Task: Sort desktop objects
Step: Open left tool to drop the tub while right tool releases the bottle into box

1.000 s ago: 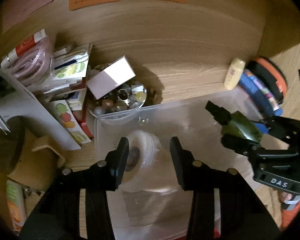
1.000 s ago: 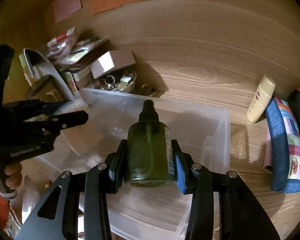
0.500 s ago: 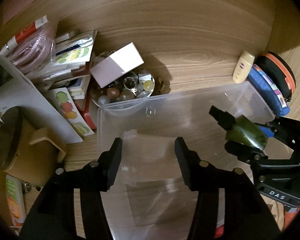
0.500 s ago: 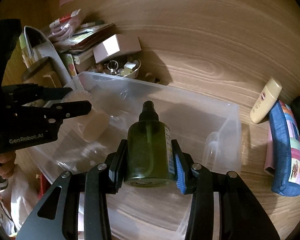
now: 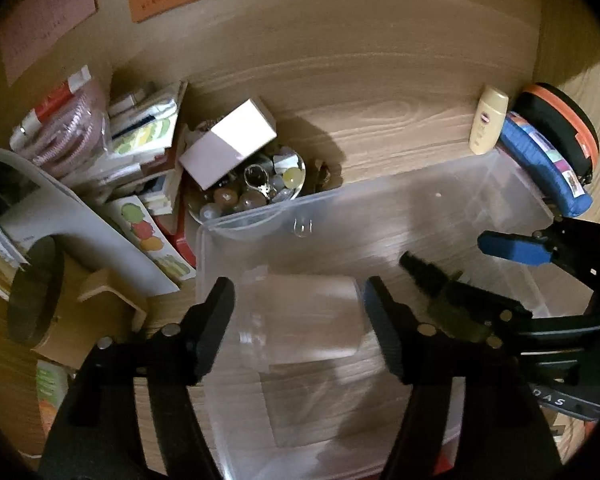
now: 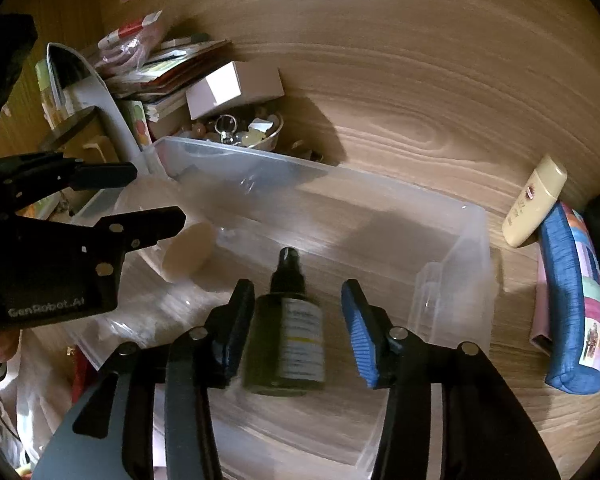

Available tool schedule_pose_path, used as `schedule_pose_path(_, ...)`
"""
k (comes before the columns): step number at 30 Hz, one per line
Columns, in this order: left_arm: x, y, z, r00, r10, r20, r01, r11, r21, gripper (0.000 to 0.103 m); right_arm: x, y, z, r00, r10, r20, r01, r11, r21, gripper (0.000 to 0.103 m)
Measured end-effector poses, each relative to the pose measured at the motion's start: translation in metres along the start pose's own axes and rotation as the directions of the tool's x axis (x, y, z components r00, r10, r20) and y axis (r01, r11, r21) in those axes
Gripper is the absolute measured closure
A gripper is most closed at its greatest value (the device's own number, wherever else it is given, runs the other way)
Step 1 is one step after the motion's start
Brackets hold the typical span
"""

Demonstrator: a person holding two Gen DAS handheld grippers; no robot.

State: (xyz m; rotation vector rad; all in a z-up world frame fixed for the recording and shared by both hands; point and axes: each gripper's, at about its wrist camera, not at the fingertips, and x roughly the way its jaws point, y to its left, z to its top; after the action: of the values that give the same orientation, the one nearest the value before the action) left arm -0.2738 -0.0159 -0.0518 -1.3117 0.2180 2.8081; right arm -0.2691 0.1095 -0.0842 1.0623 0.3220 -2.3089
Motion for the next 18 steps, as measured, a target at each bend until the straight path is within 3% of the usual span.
schedule_pose_path(10, -0.027, -0.003, 0.001, 0.996, 0.064, 0.057, -0.064, 0.998, -0.010, 0.028, -0.028, -0.006, 0.006, 0.993, 0.004, 0.119, -0.009, 0.999, 0.043, 0.031)
schedule_pose_path(16, -0.064, 0.000, -0.004, 0.988, 0.103, 0.114, -0.101, 0.995, -0.022, 0.020, -0.060, -0.008, 0.011, 0.977, 0.021, 0.213, -0.028, 0.999, 0.029, 0.031)
schedule_pose_path(18, -0.081, -0.001, -0.009, 0.982, 0.126, 0.144, -0.124, 0.992, -0.022, 0.011, -0.074, -0.007, 0.012, 0.969, 0.036, 0.246, -0.045, 0.998, 0.031, 0.030)
